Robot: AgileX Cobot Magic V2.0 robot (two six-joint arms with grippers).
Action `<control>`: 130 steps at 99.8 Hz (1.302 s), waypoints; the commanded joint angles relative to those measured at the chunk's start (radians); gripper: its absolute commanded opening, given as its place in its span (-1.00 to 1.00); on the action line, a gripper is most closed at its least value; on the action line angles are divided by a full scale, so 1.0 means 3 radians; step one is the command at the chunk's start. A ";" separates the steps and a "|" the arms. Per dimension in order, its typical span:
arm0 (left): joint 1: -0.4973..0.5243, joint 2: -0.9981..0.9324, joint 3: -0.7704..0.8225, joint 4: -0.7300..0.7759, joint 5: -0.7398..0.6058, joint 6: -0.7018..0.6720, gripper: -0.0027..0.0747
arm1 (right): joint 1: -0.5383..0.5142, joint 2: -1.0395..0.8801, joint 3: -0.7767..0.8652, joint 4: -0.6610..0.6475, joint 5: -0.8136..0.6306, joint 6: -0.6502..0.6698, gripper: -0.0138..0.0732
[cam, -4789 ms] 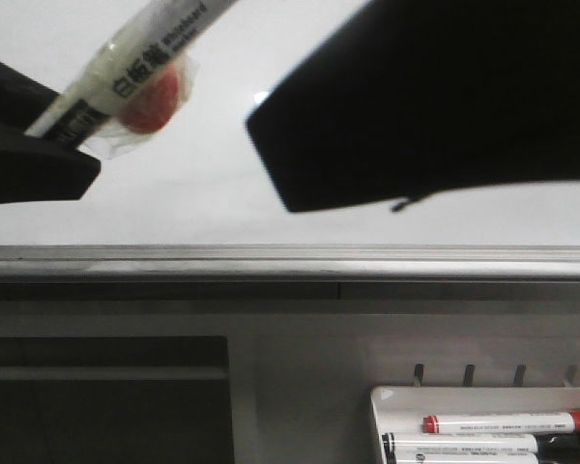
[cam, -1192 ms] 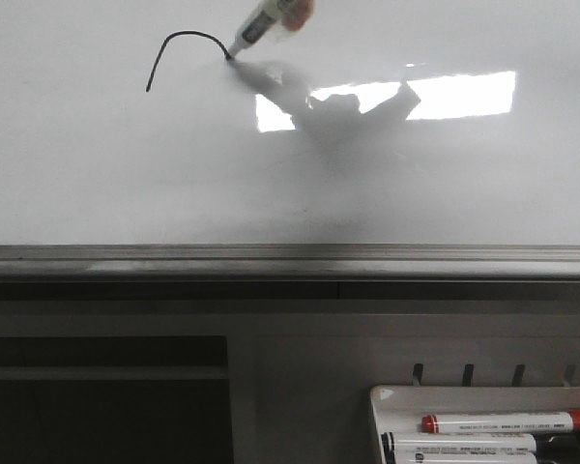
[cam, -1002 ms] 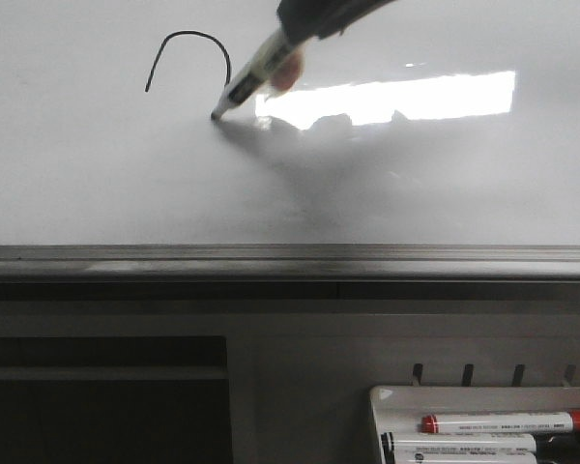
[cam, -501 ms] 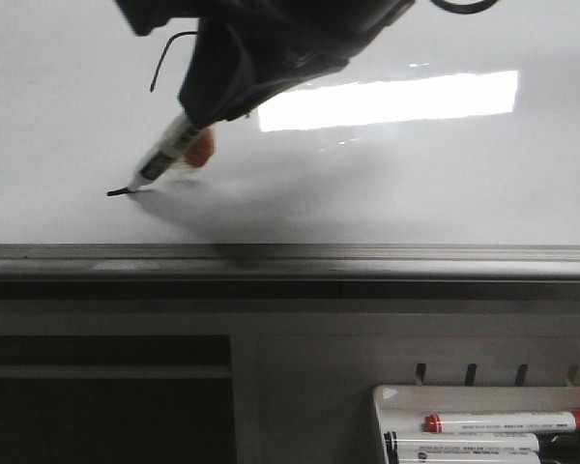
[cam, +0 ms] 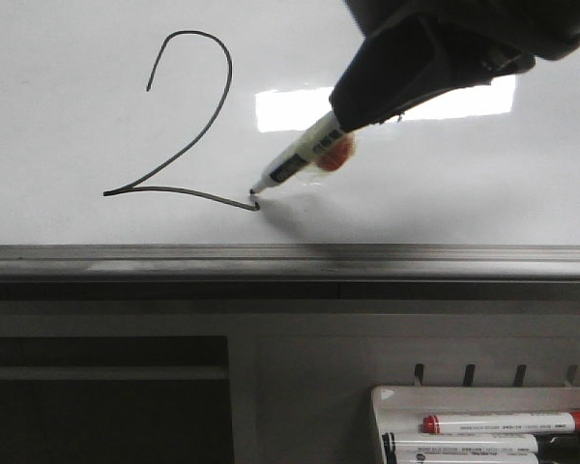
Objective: Write number 2 on whiteboard
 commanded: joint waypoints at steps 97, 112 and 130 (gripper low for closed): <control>-0.0029 0.1691 -0.0171 0.0655 -0.0763 -0.0226 -0.14 | 0.0899 -0.0099 -0.0552 -0.0021 0.0181 -0.0195 -0.82; -0.0029 0.1695 -0.0171 0.0655 -0.0771 -0.0226 -0.45 | 0.0899 -0.0099 -0.0552 -0.0002 0.0179 -0.0195 -0.82; -0.0029 0.1695 -0.0171 0.0655 -0.0786 -0.0226 -0.96 | 0.0899 -0.0099 -0.0552 0.0013 0.0191 -0.0195 -0.82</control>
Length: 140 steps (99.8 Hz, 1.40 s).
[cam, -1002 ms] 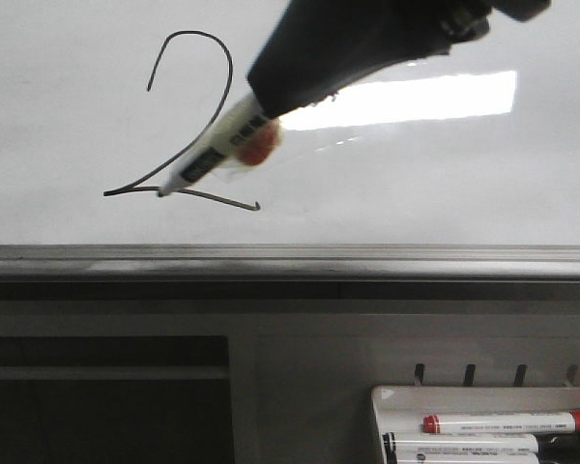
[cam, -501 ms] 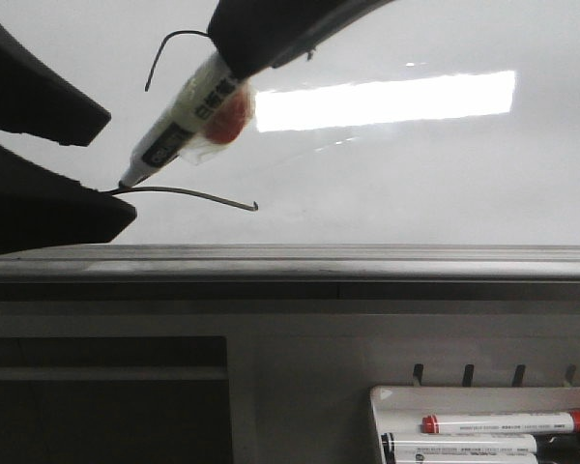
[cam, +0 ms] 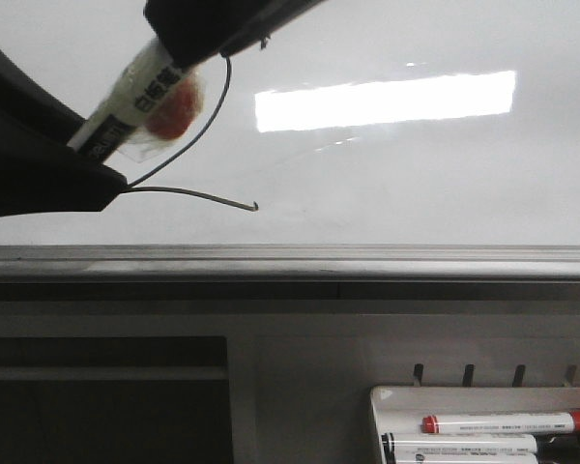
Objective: Write number 2 on whiteboard
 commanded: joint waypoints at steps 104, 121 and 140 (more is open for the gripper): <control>0.0298 0.0153 -0.0109 0.0402 0.0898 -0.3498 -0.98 | -0.0389 -0.0098 -0.0121 0.0037 -0.0760 0.0047 0.43; 0.0928 0.0331 -0.0109 0.0424 0.0140 -0.3711 -0.98 | -0.0389 -0.0098 -0.0121 0.0037 -0.0697 0.0047 0.43; 0.1669 0.0447 -0.0111 0.0424 -0.0674 -0.3711 -0.98 | -0.0389 -0.0098 -0.0121 0.0037 -0.0671 0.0047 0.43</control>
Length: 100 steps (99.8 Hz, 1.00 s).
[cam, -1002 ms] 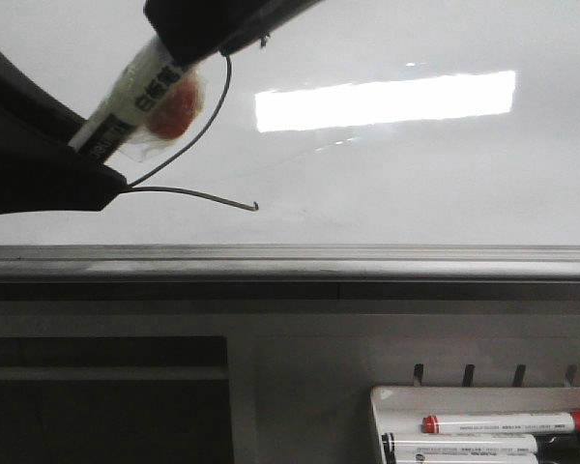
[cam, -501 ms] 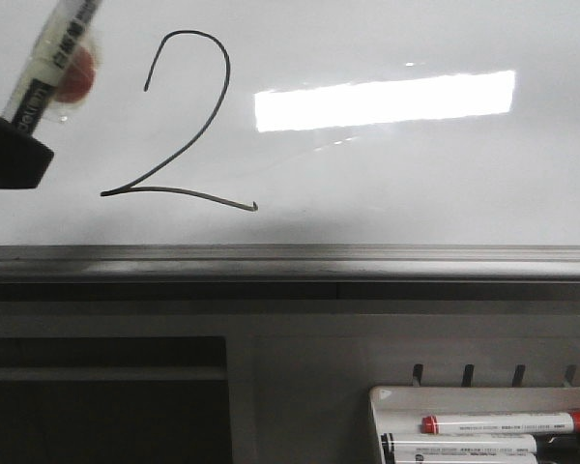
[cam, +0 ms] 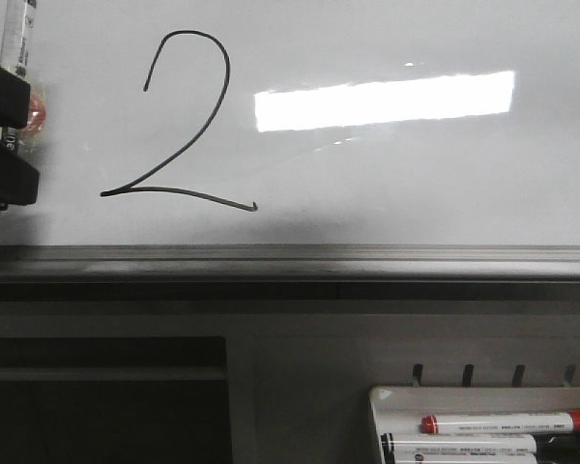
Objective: Write number 2 on whiteboard
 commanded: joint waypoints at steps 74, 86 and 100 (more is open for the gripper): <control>0.0955 0.0406 -0.0130 0.0072 -0.1369 -0.0010 -0.98 | -0.0024 -0.0098 -0.0121 -0.0006 -0.0232 -0.0001 0.43; 0.0955 0.0406 -0.0180 0.0080 -0.1369 -0.0010 -0.98 | -0.0024 -0.0098 -0.0121 -0.0006 -0.0237 -0.0001 0.43; 0.0961 0.0406 -0.0259 0.0109 -0.1390 -0.0008 -0.57 | -0.0024 -0.0098 -0.0121 -0.0006 -0.0224 -0.0001 0.43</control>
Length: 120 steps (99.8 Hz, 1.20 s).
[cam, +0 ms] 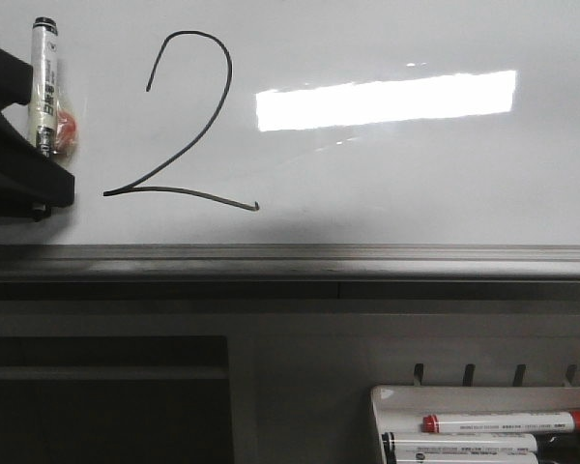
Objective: Write number 2 on whiteboard
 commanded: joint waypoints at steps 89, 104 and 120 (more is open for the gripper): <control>0.0019 -0.1380 0.0179 0.0237 -0.0030 0.0253 -0.98 | -0.0018 -0.0361 0.0066 -0.0025 -0.0182 0.0006 -0.84; 0.0019 -0.2079 0.0320 0.0237 0.0007 0.0292 -0.98 | -0.0018 -0.0756 0.0389 -0.0059 -0.0432 0.0006 -0.84; 0.0019 -0.2756 0.0547 0.0237 0.0133 0.0469 -0.98 | -0.0018 -0.1414 0.1047 -0.0291 -0.0961 0.0000 -0.84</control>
